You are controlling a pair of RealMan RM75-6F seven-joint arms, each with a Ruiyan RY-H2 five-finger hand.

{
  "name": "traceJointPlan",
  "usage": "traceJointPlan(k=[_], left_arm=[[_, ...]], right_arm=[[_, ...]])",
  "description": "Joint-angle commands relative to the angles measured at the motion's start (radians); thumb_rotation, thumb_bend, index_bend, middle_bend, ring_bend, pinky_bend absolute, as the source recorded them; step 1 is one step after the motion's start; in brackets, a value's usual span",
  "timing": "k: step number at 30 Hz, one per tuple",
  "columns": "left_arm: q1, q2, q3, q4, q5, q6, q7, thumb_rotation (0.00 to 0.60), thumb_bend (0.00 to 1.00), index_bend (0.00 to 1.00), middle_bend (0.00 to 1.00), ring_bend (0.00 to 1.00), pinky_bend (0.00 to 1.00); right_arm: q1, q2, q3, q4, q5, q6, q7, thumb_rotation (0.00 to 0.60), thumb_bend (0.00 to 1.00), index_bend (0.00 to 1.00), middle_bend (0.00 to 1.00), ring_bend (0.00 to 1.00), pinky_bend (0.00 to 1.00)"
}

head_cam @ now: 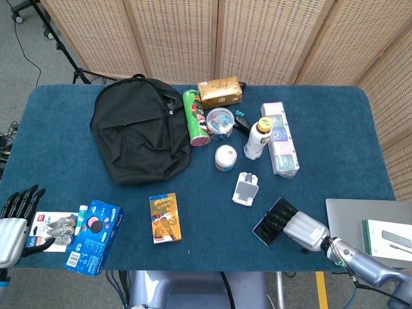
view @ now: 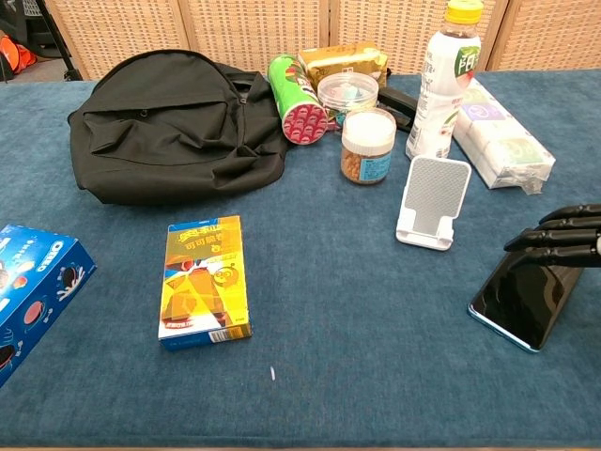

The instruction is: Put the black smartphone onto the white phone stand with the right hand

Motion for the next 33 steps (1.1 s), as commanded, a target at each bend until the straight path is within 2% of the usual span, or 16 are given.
traceJointPlan(k=[1,9,15,23,33], left_arm=[[0.000,0.003,-0.001,0.000,-0.003,0.002,-0.006,0.600,0.00,0.00,0.00,0.00,0.00],[-0.007,0.008,-0.005,0.000,-0.017,-0.010,-0.014,0.600,0.00,0.00,0.00,0.00,0.00],[-0.012,0.006,-0.007,0.000,-0.025,-0.017,-0.010,0.600,0.00,0.00,0.00,0.00,0.00],[-0.012,0.005,-0.005,-0.001,-0.025,-0.017,-0.008,0.600,0.00,0.00,0.00,0.00,0.00],[-0.014,0.006,-0.003,0.000,-0.026,-0.019,-0.008,0.600,0.00,0.00,0.00,0.00,0.00]], right_arm=[[0.014,-0.026,0.003,0.023,0.020,-0.016,-0.017,0.600,0.00,0.04,0.00,0.00,0.00],[0.049,-0.083,-0.022,0.098,0.019,-0.020,0.000,0.600,0.00,0.05,0.00,0.00,0.00],[0.060,-0.102,-0.036,0.114,0.014,0.006,0.016,0.600,0.00,0.05,0.00,0.00,0.00],[0.077,-0.119,-0.041,0.125,0.019,0.002,-0.014,0.600,0.00,0.05,0.00,0.00,0.00],[0.071,-0.159,-0.065,0.194,0.026,0.019,-0.035,0.600,0.00,0.05,0.00,0.00,0.00]])
